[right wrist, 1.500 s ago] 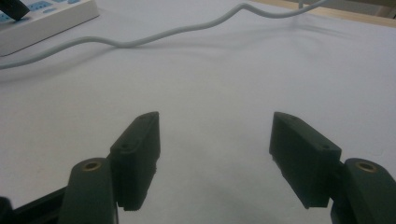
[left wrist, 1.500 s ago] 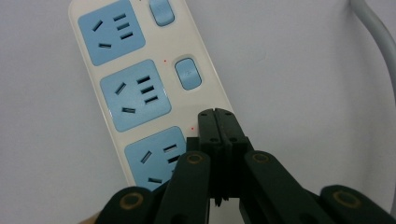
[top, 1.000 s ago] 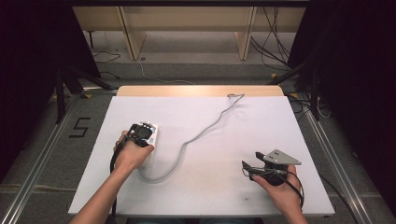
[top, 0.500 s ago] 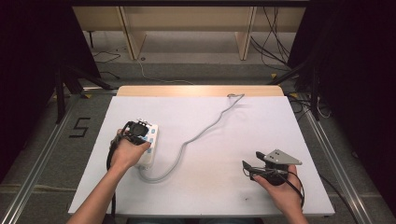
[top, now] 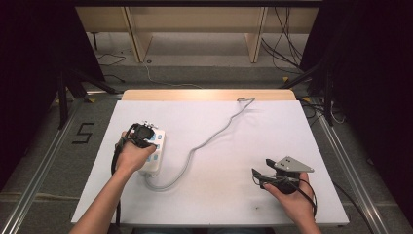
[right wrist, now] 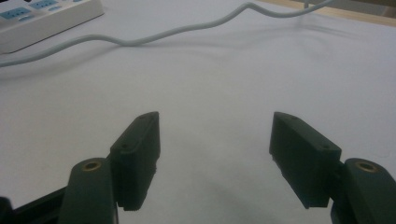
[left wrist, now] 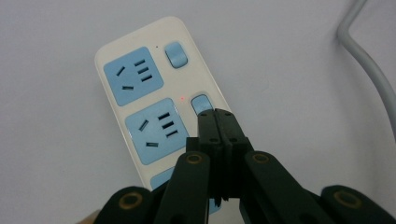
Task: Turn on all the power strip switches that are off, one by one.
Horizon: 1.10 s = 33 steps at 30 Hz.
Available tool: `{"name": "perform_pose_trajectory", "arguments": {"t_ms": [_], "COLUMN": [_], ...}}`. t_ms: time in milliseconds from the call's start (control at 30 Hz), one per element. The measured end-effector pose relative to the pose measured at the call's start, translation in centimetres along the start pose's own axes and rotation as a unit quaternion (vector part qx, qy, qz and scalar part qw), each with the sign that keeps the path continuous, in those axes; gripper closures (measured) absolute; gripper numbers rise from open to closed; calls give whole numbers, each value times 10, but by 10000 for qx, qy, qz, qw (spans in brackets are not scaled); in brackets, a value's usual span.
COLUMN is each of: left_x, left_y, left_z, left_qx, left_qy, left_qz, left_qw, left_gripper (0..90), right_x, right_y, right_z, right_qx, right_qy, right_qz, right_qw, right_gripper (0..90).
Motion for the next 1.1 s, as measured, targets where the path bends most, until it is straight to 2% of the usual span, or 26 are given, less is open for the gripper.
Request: {"name": "perform_pose_trajectory", "arguments": {"t_ms": [233,633,1100], "left_x": [-12,-26,-31], "left_y": [5,3,-4], "left_z": [2,5,9], "left_qx": [-39,-25,-48], "left_qy": [-94,-92,-82], "left_qz": [-40,-39,28], "left_qw": [9999,9999,10000], "left_gripper": [896,896,896], "right_x": [0,0,0], "right_y": [0,-1,-1], "right_z": [1,2,2], "right_qx": [-7,-18,-17], "right_qy": [12,17,28], "right_qz": [-16,1,8], "right_qw": [10000,10000,10000], "right_gripper": [345,346,345]}}
Point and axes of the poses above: each handheld gripper's, and its own axes: y roughly backward along the jaws, x roughly out of its underside, z roughly to its left, the point moved 6 cm from there along -y, roughly forward along the jaws, and after that the axes turned 11 degrees about x, right-handed, at the moved point
